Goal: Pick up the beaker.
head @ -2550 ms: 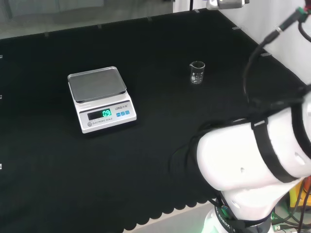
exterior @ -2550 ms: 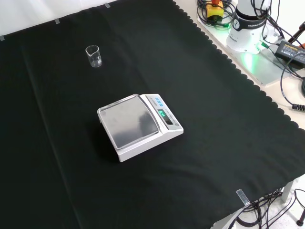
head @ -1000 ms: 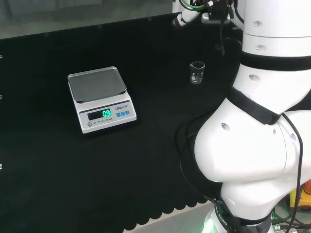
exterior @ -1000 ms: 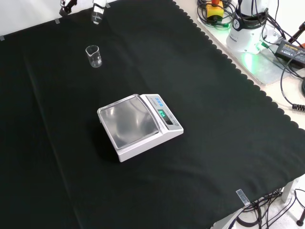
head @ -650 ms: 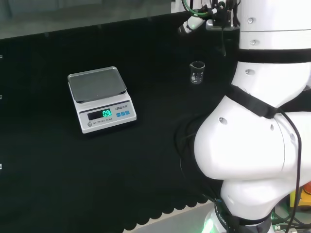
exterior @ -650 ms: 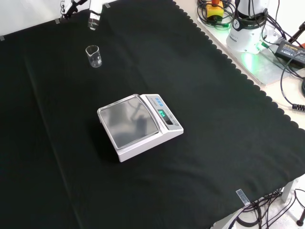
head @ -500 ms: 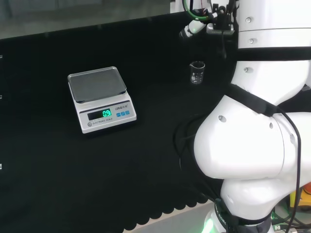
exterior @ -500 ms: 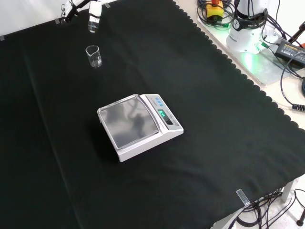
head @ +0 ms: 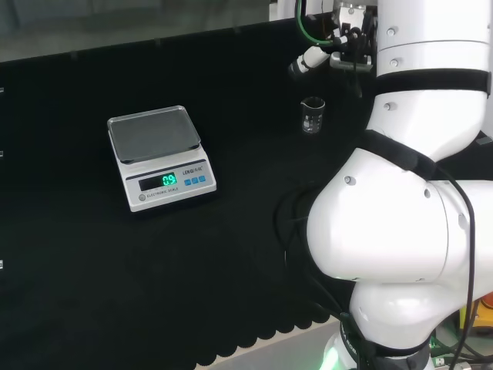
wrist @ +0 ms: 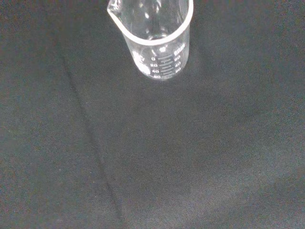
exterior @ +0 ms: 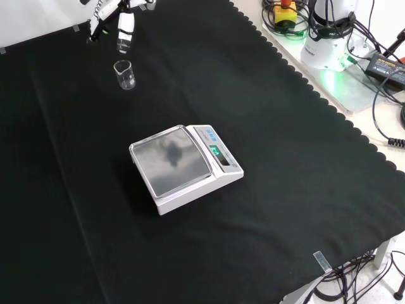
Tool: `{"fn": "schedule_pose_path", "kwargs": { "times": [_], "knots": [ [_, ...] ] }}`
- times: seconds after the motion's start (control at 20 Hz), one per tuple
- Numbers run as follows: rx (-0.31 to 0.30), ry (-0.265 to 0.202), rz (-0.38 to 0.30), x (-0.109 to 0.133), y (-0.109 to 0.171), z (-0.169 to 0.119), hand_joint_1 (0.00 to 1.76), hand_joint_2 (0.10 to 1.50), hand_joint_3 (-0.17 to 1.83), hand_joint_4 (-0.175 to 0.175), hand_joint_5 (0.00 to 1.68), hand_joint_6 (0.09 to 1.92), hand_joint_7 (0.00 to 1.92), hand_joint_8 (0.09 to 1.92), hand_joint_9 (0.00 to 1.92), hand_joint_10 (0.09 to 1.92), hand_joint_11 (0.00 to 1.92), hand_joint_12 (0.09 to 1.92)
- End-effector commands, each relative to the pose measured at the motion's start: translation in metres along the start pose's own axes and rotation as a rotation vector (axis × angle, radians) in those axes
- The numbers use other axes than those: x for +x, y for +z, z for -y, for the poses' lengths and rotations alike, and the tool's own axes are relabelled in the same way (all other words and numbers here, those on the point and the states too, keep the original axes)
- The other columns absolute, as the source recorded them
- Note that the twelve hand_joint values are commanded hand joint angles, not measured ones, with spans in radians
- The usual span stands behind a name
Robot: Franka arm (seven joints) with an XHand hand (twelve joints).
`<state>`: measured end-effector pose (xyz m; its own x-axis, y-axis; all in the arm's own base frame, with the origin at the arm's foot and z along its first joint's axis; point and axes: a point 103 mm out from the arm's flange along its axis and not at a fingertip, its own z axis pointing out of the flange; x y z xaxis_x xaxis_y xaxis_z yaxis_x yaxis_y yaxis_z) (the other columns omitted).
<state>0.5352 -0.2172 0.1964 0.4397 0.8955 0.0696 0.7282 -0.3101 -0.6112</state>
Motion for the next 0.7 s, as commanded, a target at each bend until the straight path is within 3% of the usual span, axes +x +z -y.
{"fn": "schedule_pose_path", "kwargs": {
  "times": [0.05,0.2,0.5,0.7],
  "knots": [
    [0.050,-0.020,0.008,-0.001,0.016,-0.017,0.37,0.75,-0.02,-0.061,0.35,0.10,0.10,0.80,0.00,0.83,0.12,1.52],
    [0.066,-0.029,0.002,0.004,0.022,-0.022,0.37,0.75,-0.02,-0.061,0.35,0.10,0.10,0.80,0.00,0.83,0.12,1.52],
    [0.088,0.000,0.004,0.012,0.035,-0.025,0.37,0.75,-0.02,-0.062,0.35,0.09,0.10,0.80,0.00,0.84,0.12,1.52],
    [0.103,-0.020,0.022,0.016,0.044,-0.024,0.37,0.75,-0.02,-0.063,0.35,0.09,0.10,0.80,0.00,0.84,0.12,1.52]
  ]
}}
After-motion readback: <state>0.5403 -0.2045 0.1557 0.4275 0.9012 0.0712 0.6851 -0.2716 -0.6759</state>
